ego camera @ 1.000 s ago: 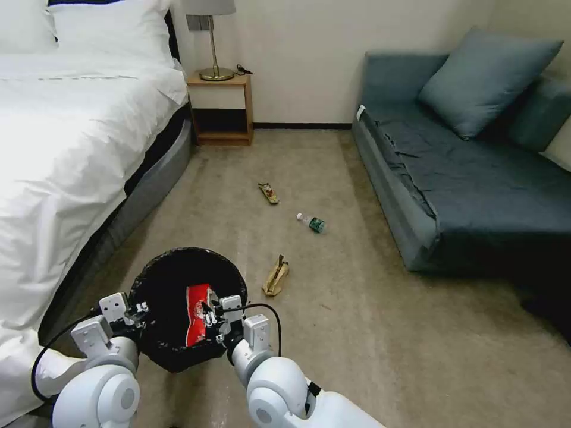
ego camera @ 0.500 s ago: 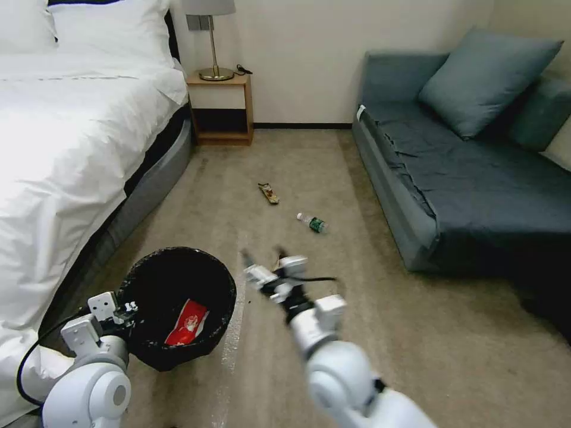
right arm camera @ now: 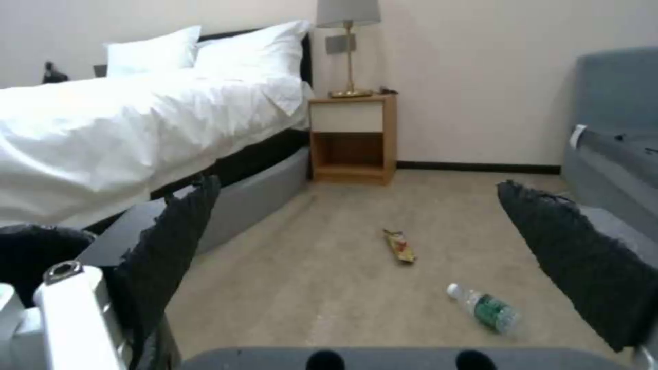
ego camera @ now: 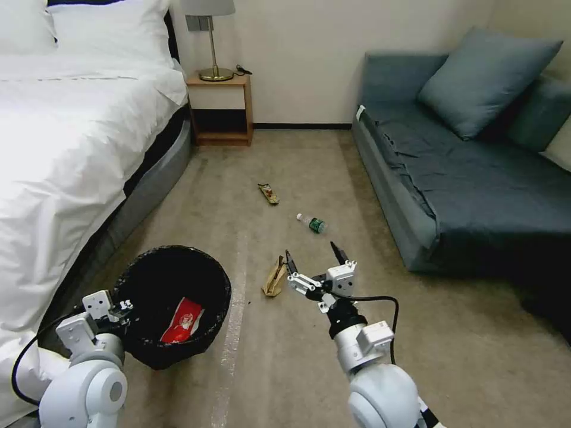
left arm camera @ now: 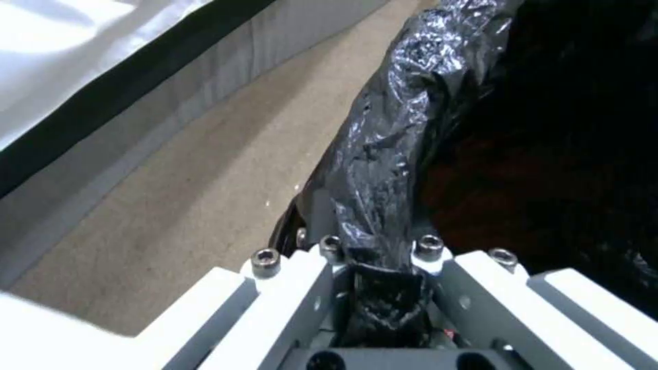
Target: Pick up the trash bin, then pick up the garbage on the floor and place it into the trash bin.
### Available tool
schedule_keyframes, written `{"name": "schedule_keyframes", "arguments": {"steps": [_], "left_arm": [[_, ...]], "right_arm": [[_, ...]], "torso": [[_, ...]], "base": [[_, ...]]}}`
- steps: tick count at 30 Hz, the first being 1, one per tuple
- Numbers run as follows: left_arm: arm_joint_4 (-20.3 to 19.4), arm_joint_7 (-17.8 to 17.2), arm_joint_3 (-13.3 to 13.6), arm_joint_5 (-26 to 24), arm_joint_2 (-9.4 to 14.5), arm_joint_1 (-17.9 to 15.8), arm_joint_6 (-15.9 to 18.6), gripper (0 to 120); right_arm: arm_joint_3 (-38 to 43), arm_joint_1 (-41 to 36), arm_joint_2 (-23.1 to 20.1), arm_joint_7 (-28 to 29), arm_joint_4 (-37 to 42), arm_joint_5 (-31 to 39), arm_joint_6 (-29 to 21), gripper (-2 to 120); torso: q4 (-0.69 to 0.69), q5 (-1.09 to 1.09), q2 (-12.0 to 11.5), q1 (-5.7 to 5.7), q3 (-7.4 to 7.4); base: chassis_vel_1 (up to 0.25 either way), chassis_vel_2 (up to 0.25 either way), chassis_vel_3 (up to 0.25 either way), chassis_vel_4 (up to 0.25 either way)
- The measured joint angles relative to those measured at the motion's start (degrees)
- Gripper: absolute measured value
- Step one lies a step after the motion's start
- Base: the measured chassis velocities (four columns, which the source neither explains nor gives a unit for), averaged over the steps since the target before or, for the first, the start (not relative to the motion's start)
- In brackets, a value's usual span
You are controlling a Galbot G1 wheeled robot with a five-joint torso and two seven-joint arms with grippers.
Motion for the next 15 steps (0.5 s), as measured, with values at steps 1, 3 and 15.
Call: {"name": "schedule_keyframes", "arguments": {"steps": [1, 3, 15], "left_arm": [[0.01, 0.01, -0.02, -0.01, 0.0, 0.01, 0.0, 2], [0.1, 0.02, -0.05, -0.01, 0.0, 0.01, -0.03, 2], [1.33, 0.06, 0.18, 0.13, 0.01, -0.6, -0.14, 2]], "right_arm": [[-0.36, 0.38, 0.12, 0.0, -0.38, 0.0, -0.06, 100], [-0.63, 0.76, 0.21, 0.0, -0.72, 0.04, -0.15, 100], [-1.45, 2.76, 0.26, 0.28, -2.78, 0.9, -0.62, 100]], "torso": [[0.0, 0.0, 0.0, 0.0, 0.0], [0.0, 0.0, 0.0, 0.0, 0.0], [0.0, 0.01, 0.0, 0.0, 0.01]], "base": [[-0.12, 0.093, 0.126, -0.105], [-0.145, 0.143, 0.126, -0.145], [-0.206, 0.219, 0.223, -0.209]]}}
